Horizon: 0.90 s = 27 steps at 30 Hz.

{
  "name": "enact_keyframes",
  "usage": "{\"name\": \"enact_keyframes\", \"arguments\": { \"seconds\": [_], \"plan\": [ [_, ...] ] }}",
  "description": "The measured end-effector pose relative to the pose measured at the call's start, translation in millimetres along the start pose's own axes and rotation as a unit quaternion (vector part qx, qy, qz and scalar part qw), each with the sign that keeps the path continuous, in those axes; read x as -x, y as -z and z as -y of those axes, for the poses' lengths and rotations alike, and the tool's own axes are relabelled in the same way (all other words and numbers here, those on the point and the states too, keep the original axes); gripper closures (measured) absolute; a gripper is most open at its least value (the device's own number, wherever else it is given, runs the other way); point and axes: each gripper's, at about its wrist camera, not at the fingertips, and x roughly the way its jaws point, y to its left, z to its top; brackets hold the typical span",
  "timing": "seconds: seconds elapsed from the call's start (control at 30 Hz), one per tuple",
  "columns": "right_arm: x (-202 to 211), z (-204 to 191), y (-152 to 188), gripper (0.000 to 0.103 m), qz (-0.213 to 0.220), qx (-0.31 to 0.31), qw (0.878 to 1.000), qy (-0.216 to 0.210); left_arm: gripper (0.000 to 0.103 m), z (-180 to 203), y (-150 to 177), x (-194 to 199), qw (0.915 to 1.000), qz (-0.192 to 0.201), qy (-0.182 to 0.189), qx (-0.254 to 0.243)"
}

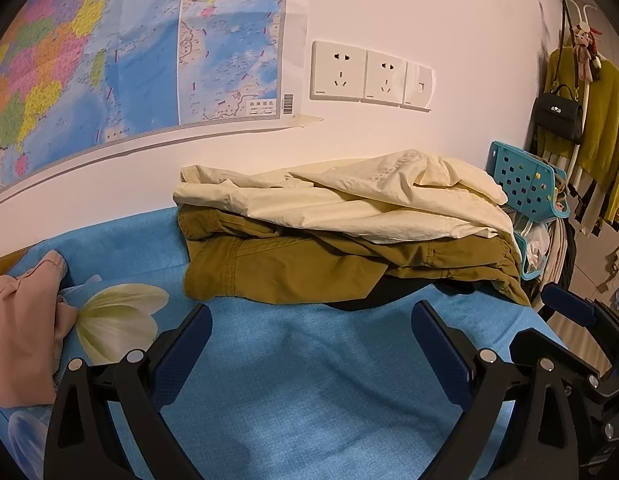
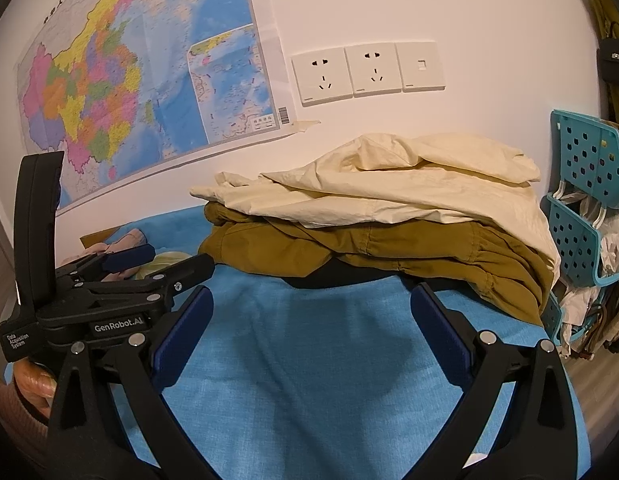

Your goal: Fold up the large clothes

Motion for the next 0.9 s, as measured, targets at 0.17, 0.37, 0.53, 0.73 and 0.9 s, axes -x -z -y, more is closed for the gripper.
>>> {"name": "enact_keyframes", "arguments": {
  "seconds": [0.17, 0.37, 0.53, 0.73, 0.9],
  "plan": [
    [-2, -2, -3, 0.006, 0.000, 0.006, 1.000, -0.001, 0.007, -2, 0, -1, 1.0000, -0.004, 0.000, 0.003],
    [-3, -4, -11, 0.006, 0.007, 0.024, 1.000, 0.001, 0.007, -5, -3, -3, 1.0000, -0.006, -0.005, 0.005],
    [-10, -7, -21, 0.006, 0.007, 0.047, 0.999, -0.002, 0.007, -14, -10, -10, 0.9997, -0.019, -0.002, 0.014],
    [-21, -12, -34, 0.006, 0.008, 0.070, 0.997, -0.008, 0.007, -26, -20, -17, 0.9993, -0.021, -0.010, 0.030],
    [-37, -16, -50, 0.006, 0.010, 0.096, 0.995, -0.008, 0.007, -35, -26, -28, 0.9988, -0.023, -0.025, 0.035]
  ]
}}
